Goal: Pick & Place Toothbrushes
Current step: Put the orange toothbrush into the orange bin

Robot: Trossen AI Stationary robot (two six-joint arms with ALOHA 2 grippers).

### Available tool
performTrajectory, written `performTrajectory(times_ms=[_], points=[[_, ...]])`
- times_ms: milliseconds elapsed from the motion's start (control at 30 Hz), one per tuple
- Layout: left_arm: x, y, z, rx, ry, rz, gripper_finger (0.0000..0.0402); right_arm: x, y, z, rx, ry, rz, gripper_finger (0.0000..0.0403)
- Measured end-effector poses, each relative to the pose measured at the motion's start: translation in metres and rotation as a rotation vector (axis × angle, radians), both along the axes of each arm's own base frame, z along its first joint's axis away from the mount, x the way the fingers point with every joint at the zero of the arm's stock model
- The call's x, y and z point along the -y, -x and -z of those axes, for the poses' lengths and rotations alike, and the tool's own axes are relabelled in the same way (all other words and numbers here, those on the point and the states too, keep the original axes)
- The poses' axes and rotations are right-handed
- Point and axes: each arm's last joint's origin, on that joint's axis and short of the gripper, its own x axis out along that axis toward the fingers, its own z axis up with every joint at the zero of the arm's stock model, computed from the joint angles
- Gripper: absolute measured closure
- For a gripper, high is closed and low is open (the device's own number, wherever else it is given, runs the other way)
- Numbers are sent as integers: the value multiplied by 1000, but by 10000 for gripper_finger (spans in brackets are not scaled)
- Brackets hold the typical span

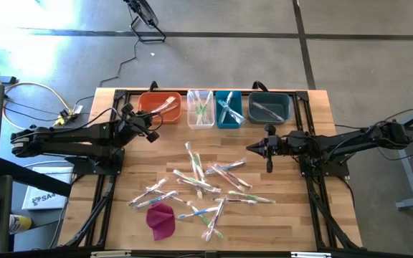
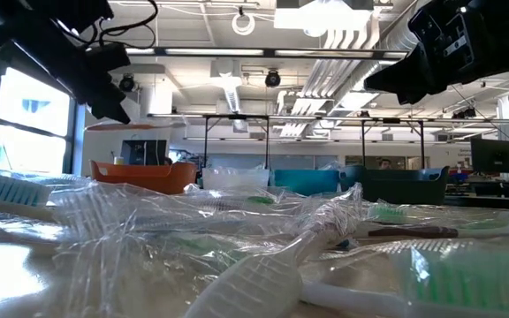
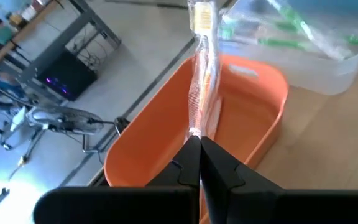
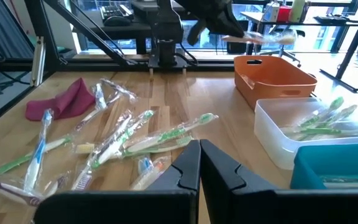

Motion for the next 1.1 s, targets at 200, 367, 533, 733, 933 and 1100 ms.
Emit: performTrajectory(times_ms=[200, 367, 533, 733, 933, 1100], points=[[-25, 4, 2, 38, 97, 2, 401, 0, 0, 0, 0, 1, 0, 401], [-44, 11, 3, 67, 149, -33, 401, 0, 0, 0, -1, 2, 1, 401], [-57, 15, 7, 74, 205, -21, 401, 0, 0, 0, -1, 7, 7, 401], [-76, 8, 12, 101, 208, 27, 401, 1, 0, 0, -2, 11, 28, 401], [-85, 0, 29, 16, 258, 37, 401, 1, 0, 1, -6, 10, 25, 401], [-88, -3, 38, -18, 291, 28, 401, 1, 0, 1, -10, 10, 25, 401]])
